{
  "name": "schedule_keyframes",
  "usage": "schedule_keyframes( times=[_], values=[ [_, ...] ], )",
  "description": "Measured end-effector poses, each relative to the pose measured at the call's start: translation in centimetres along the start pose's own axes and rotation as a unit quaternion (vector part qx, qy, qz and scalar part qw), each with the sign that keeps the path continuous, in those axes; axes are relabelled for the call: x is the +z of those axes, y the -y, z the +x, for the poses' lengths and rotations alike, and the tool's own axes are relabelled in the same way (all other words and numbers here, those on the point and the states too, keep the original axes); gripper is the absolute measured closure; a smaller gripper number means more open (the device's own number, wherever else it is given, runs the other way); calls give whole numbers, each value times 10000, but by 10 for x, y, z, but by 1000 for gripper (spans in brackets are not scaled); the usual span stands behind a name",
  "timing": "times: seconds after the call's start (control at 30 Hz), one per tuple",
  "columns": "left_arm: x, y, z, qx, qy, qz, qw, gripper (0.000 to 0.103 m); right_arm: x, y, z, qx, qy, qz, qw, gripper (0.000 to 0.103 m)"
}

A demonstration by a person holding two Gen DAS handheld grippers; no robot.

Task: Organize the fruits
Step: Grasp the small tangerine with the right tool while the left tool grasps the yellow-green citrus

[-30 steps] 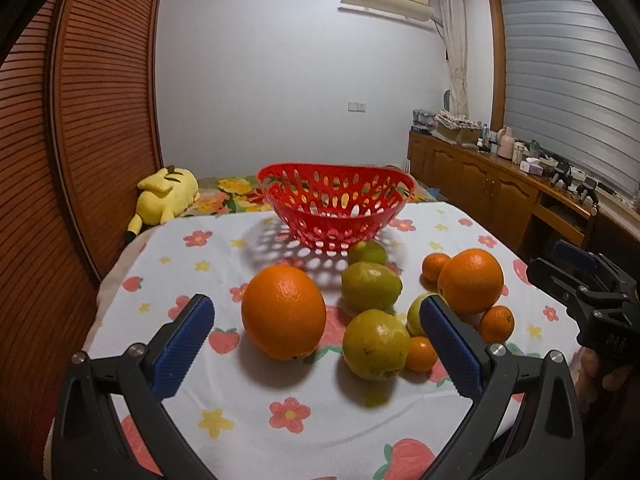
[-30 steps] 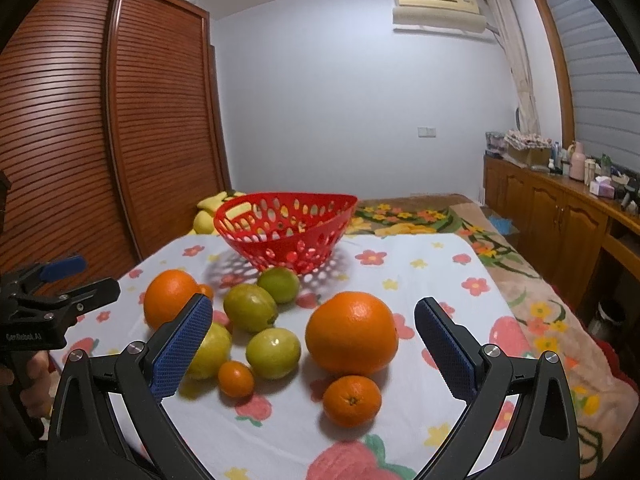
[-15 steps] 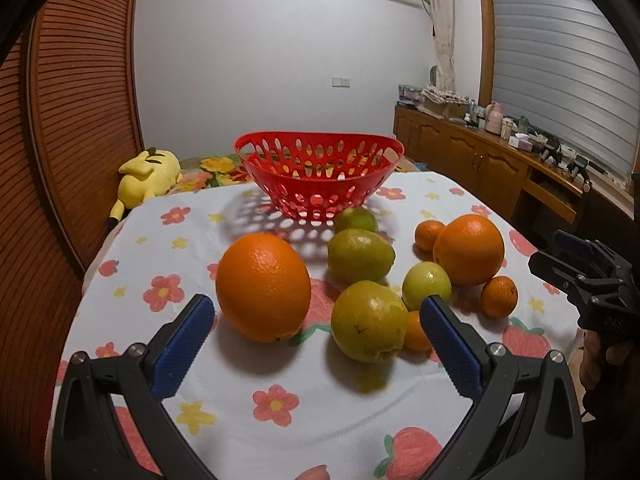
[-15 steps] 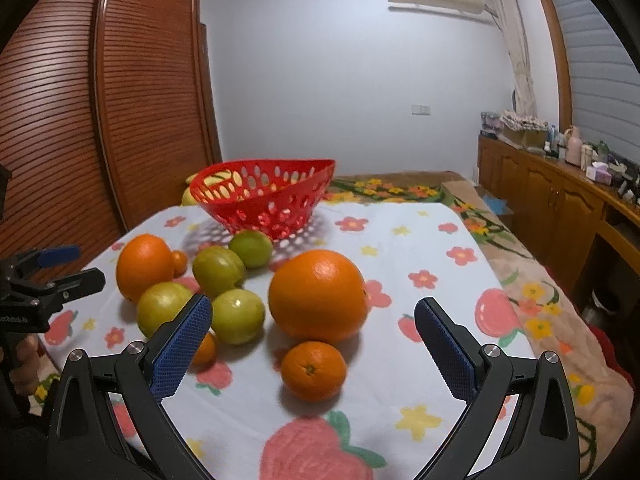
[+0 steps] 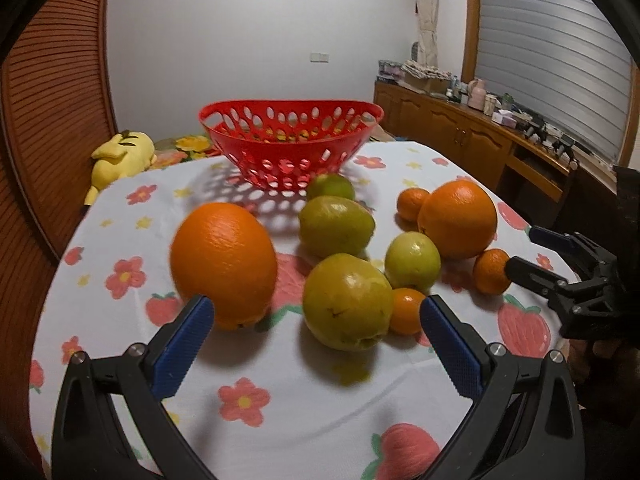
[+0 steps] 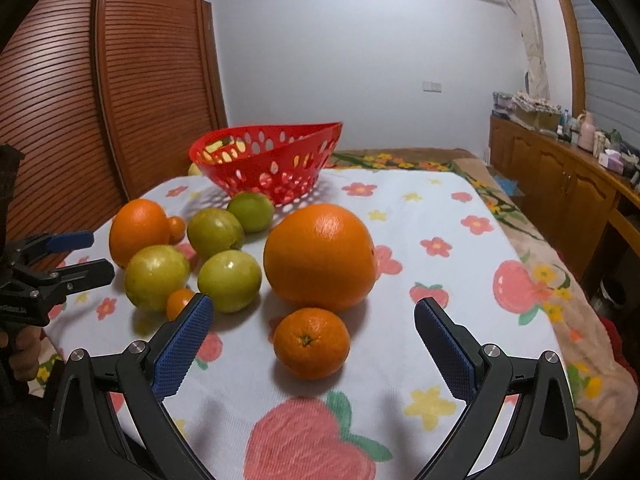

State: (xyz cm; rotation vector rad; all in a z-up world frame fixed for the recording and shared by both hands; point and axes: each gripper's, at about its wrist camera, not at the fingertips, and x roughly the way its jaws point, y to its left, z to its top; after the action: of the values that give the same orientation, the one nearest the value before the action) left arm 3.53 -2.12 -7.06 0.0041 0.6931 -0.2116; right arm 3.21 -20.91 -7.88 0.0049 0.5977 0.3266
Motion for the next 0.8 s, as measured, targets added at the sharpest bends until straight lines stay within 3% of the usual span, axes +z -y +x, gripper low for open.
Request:
schedule_keyframes(
  times=[0.2, 0.37, 0.7, 0.8],
  values=[
    [-1, 1, 14, -277, -239, -15, 9993, 12, -7, 0, 10, 88, -166, -52, 9998, 8],
    [1, 0, 20, -456, -318, -66, 9984, 22, -11, 1, 16, 189, -311, -80, 9993, 21],
    [2, 1, 29, -655, -506, -111, 9965, 30, -15, 1, 30, 376, -625, -98, 9973, 37],
    [3, 2, 32, -656, -544, -84, 9963, 31, -18, 2, 34, 352, -683, -102, 9970, 48]
  ],
)
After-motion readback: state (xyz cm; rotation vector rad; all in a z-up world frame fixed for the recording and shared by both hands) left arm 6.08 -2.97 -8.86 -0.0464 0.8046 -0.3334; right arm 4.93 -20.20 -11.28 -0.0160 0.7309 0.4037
